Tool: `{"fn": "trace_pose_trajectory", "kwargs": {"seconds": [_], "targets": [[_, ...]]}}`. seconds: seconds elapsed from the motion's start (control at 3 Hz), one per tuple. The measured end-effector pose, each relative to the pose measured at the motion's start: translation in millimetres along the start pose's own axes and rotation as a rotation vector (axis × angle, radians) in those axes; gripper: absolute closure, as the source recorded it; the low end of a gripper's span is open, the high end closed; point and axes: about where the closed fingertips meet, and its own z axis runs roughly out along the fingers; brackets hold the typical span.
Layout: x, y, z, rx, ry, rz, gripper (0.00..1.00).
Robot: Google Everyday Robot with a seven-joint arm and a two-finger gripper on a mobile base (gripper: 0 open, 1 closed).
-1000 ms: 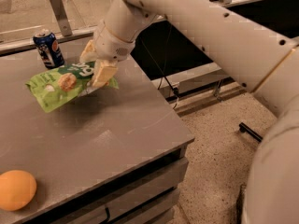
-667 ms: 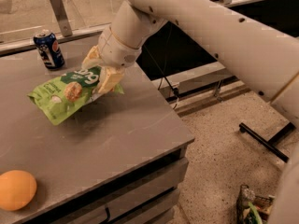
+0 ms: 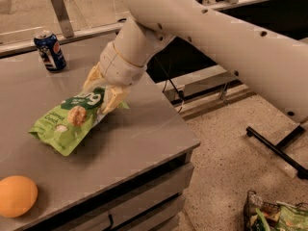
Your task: Move green rice chip bag near orange
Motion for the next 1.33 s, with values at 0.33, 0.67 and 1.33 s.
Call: {"fn": "trace_pose_trajectory", "kwargs": {"seconds": [0.33,0.67,1.33], "targets": [[-9,10,5,-0.007,-0.018,-0.045,1.0],[-21,15,11,-0.014,-0.029,-0.077,1.0],[-37,21,21,-0.021,-0.028,-0.097,0.83]]}}
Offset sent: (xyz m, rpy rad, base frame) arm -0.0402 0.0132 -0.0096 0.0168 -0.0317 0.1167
